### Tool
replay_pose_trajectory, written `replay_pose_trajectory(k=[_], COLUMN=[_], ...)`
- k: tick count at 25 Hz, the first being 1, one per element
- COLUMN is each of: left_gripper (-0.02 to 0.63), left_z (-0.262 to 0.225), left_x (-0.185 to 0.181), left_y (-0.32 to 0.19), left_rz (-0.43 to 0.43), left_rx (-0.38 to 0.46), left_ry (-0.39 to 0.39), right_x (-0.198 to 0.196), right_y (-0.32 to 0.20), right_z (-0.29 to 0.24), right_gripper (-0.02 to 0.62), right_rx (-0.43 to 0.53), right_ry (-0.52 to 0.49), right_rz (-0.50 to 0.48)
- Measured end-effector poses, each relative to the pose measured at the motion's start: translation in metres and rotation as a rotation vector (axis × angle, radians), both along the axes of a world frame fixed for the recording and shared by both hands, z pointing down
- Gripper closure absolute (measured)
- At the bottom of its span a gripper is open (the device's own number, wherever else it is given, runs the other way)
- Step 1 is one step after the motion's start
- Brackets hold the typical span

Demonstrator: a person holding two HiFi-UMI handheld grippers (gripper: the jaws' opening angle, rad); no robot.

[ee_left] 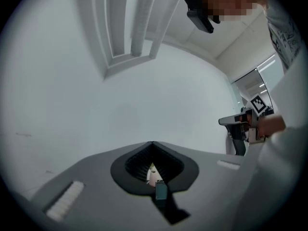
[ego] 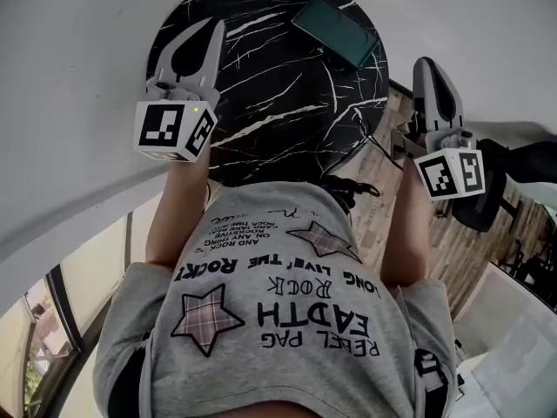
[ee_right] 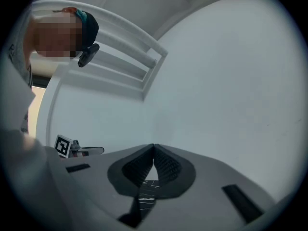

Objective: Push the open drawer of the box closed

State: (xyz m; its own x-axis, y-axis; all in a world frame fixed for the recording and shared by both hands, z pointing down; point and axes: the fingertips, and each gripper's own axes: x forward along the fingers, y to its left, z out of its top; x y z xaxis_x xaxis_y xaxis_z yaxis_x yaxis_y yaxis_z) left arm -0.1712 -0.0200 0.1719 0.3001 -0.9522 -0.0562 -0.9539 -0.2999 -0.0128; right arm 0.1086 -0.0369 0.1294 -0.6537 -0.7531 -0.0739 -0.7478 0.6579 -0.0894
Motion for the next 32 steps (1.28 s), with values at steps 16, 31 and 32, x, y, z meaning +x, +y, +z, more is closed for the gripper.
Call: replay_pose_trajectory(k=[16,31,32], left_gripper=[0.597,0.597,0.597], left_z=[-0.026,-0.019,-0.018], left_x=[-0.01,-0.015,-0.016], left_y=[0.028,0.033,0.033], left_rz=[-0.025,-0.055,-0.057], left_rx=[0.042,0.033,0.03], left_ry=[-0.01,-0.016,-0.016], right_x=[-0.006,-0.01,-0.01], right_y=[0.027,0.031,0.031], right_z=[-0.025,-0.019,-0.019], right_gripper=[0.583,0.583,0.583], right_rx=[0.047,0.044,0.042], right_ry=[-0.022,-0.002,-0.001], right_rz=[-0.027,-0.042,-0.042])
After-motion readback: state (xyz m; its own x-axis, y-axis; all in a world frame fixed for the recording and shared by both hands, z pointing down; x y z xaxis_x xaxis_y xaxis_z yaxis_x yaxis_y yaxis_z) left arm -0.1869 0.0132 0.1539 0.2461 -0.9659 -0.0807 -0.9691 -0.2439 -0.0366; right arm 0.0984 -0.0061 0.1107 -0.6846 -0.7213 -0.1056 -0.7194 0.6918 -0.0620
